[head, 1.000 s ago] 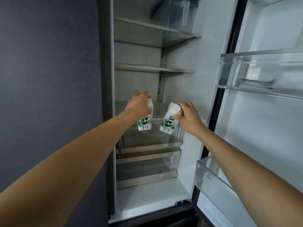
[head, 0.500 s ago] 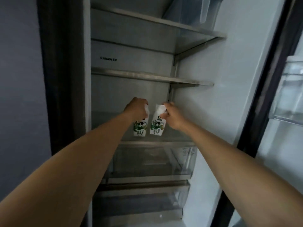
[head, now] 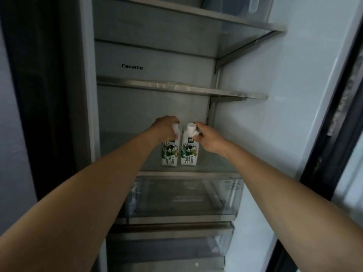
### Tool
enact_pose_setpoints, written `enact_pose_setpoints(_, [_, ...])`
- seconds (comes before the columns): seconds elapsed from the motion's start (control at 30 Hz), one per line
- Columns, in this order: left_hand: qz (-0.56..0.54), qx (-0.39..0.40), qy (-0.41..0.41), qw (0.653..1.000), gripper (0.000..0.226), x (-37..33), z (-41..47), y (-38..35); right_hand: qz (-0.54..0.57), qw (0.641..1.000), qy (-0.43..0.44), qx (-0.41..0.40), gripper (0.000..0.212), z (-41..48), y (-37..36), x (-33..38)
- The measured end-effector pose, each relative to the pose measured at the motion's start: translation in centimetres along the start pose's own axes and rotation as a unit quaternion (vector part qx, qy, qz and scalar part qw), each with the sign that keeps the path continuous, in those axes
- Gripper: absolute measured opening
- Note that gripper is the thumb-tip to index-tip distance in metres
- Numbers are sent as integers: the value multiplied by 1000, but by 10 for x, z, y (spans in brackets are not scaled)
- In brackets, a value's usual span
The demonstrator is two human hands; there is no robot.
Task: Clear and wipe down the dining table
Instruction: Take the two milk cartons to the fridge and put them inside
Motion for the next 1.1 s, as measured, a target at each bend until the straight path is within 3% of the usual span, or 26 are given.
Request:
enact_pose_setpoints(0.13, [-27,1,20,999,73,4,-3,-2,22,1000,-20,-6,66,-11,0,2])
enact_pose_setpoints(0.3, [-31,-11,46,998,81,9,-15,3,52,998,-32,-30,71,-32,5,5])
enact_pose_setpoints(0.47, [-11,-104,16,994,72,-6,-42,21,43,995,-31,-80,70,-71,21,12])
enact_pose_setpoints(0.6, [-75,-126,-45,988,59,-34,-101,25,65,988,-45,-131,67,-137,35,25])
enact_pose_setpoints(0.87, [-184,77,-131,971,54,-95,-271,-27,86,957,-128,-245,58,-316,79,-1])
enact_pose_setpoints(1.1, [-224,213,-238,921,51,-168,-400,-68,5,903,-182,-389,48,-485,162,-39])
Point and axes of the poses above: each hand's wrist, its own z-axis towards the middle knuckle, its own y-axis out of the back of the hand, x = y × z, the point moved 7 cm from there along z, towards the middle knuckle, and after that the axes turned 14 degrees about -x, right-handed, at the moved point
